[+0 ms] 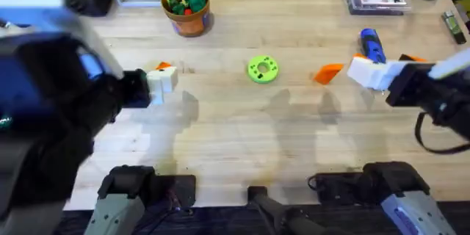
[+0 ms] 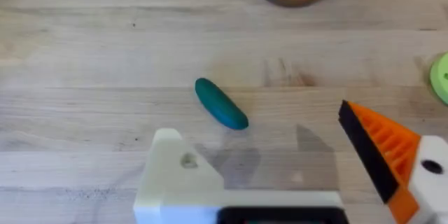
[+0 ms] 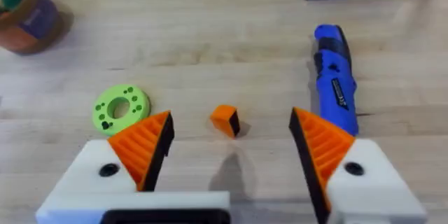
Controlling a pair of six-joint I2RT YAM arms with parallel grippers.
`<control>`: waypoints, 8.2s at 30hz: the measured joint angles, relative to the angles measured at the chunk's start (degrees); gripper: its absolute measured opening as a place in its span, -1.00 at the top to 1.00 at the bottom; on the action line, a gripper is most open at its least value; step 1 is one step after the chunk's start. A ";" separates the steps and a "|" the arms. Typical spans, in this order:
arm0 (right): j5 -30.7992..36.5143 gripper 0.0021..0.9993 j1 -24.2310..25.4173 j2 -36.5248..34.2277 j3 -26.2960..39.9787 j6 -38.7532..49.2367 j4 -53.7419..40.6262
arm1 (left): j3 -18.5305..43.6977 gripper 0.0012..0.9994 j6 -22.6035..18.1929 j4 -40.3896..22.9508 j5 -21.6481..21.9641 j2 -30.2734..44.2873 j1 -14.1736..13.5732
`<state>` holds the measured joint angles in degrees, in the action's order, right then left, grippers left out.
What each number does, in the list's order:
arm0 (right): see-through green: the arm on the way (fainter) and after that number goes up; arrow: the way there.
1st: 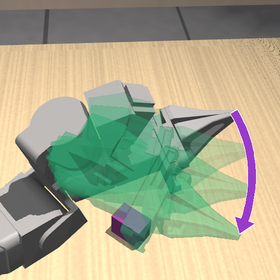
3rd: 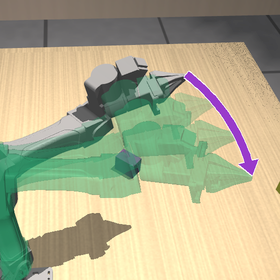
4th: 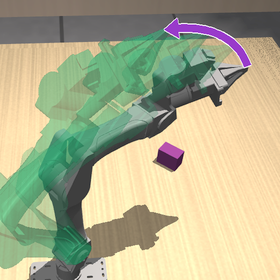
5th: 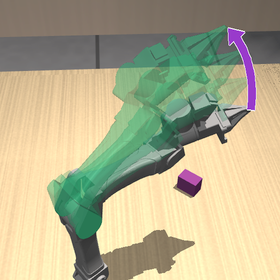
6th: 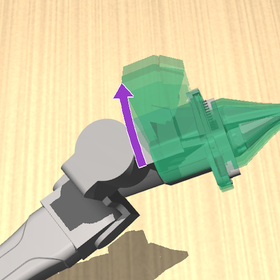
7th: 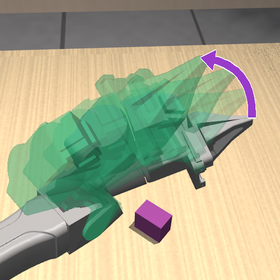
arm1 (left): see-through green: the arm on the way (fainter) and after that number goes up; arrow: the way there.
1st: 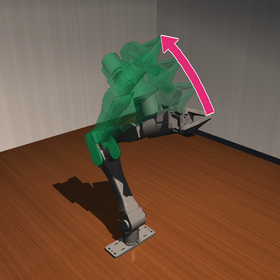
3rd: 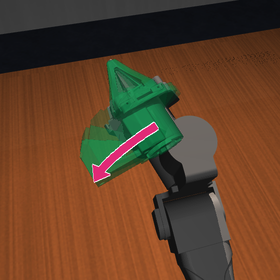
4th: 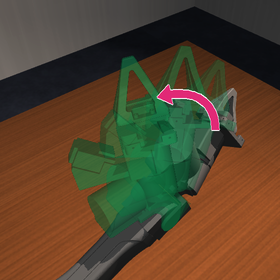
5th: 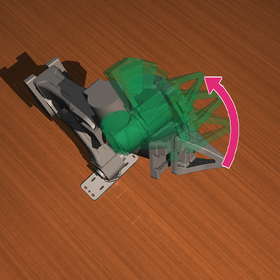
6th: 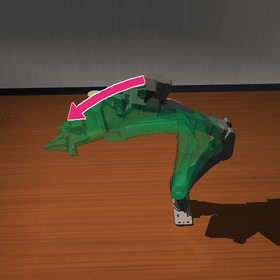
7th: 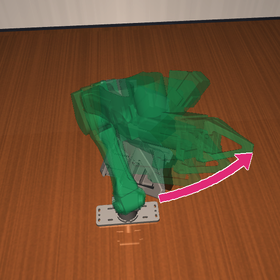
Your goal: Pick up the gripper from the table and insert it into the empty holder that is missing its gripper. Then pick up a screw, insert it into the mounting hole, and use the screwdriver to tighten it. Finally, clean up the table by picking up the vegetable and placing it into the bucket.
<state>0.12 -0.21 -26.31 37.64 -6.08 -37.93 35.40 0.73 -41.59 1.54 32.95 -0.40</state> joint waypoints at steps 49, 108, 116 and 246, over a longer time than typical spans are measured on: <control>0.00 -0.99 0.00 -8.63 3.15 -1.08 -1.60 | 0.55 -0.97 -4.92 32.32 -28.93 15.29 -19.61; 0.00 -0.99 0.00 -8.63 3.15 -1.21 -1.60 | -35.04 -0.97 -5.07 38.45 -36.81 -32.63 -18.29; 0.00 -0.99 0.00 -8.62 3.15 -1.21 -1.60 | -35.04 -0.97 -5.07 38.44 -36.92 -32.65 -18.29; -58.45 0.99 -15.12 -59.39 11.33 -30.18 28.04 | -35.04 -0.97 10.49 38.45 -37.79 -32.65 -18.29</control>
<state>-58.33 -15.32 -85.70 48.97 -36.26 -9.88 0.36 11.22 -3.14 -36.25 0.30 -18.70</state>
